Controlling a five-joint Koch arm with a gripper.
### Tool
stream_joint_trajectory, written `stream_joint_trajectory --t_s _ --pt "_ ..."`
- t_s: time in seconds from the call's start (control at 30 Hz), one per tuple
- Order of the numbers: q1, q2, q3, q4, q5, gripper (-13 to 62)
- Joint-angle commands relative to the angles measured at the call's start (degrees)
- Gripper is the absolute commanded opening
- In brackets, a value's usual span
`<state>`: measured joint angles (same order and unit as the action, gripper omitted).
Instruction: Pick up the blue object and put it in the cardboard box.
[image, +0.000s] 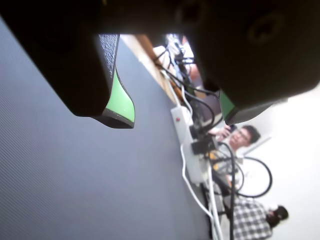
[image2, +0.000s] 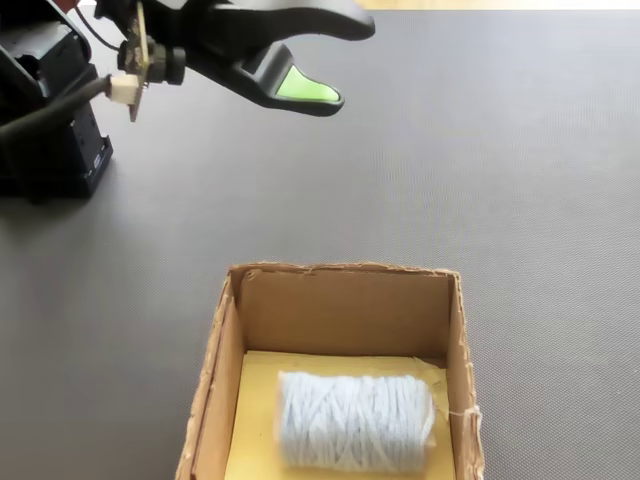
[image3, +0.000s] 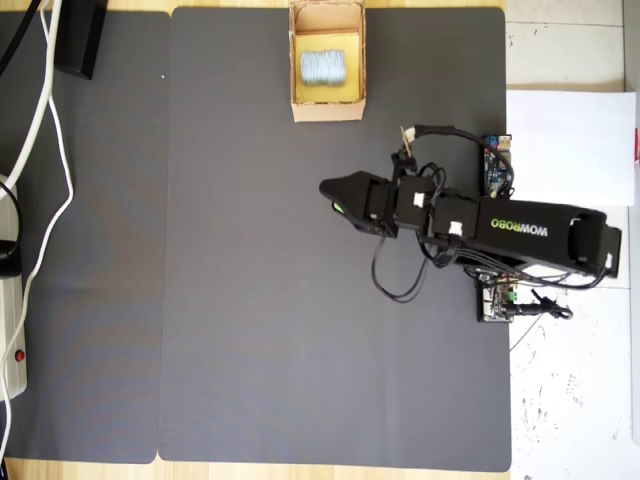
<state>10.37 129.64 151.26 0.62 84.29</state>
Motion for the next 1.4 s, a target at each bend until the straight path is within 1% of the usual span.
stream_joint_trajectory --t_s 0.0,0.2,0.73,1.03,1.37 --pt "-1.1 2.5 -0.8 -1.5 1.6 34.1" --pt "-5.6 6.0 4.7 -1.1 1.5 34.2" --pt "-9.3 6.1 16.4 -1.4 1.7 34.5" --pt "-9.3 6.1 25.0 -3.3 6.1 34.7" --pt "-9.3 6.1 27.4 -0.6 6.2 34.8"
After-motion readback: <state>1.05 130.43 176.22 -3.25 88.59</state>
